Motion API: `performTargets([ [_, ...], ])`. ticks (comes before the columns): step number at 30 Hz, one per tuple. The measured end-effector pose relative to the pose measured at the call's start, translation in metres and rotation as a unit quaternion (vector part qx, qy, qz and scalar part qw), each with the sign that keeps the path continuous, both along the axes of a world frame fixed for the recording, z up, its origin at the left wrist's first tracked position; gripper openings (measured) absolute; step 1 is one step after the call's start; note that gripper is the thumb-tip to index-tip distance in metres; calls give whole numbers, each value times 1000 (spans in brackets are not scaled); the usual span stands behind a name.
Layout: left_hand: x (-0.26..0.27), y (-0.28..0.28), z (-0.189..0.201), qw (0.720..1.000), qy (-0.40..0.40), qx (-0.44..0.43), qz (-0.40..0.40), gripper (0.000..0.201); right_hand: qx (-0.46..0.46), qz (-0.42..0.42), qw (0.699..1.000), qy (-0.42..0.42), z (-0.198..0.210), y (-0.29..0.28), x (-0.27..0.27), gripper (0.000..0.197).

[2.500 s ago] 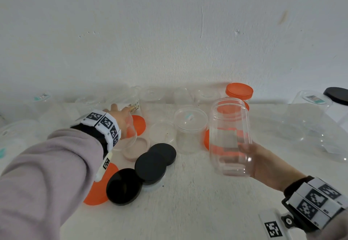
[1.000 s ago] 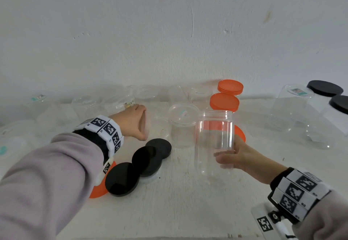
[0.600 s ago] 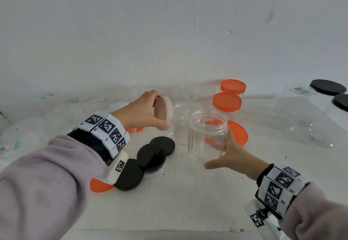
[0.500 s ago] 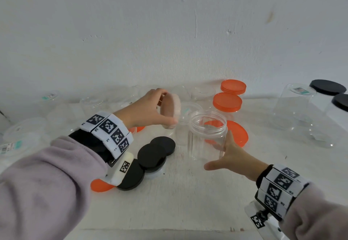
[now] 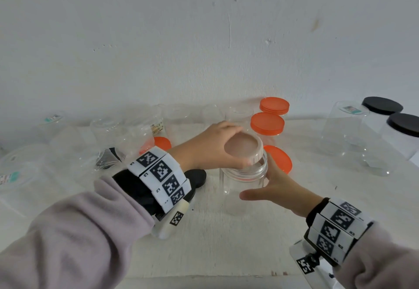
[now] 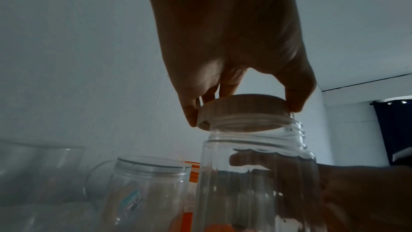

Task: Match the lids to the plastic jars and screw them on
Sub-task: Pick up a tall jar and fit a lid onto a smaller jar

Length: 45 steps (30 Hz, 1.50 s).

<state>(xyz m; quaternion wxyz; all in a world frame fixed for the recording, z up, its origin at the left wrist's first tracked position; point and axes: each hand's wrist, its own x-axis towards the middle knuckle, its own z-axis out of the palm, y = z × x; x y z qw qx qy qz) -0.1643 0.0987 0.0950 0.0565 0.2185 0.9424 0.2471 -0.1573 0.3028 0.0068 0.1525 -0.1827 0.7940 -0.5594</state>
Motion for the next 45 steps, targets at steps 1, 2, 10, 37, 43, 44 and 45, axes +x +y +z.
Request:
performTargets([
  [1,0,3,-1,1000,1,-1,0,86,0,1,1000,1,0,0,0,103],
  [2,-1,5,-1,1000,0,1,0,86,0,1,1000,2,1,0,0,101],
  [10,5,9,-9,1000,-17,22,-15,92,2,12,1000,18,2,0,0,101],
  [37,28,5,-85,916,-122,380,45,76,498,162,839,146,128,-45,-22,91],
  [43,24,5,-88,916,-133,375,52,89,508,196,826,145,131,-44,-24,95],
  [44,24,4,-89,916,-135,375,51,90,509,198,825,144,131,-45,-24,95],
  [45,24,4,-89,916,-135,375,51,90,512,198,824,143,131,-45,-24,95],
])
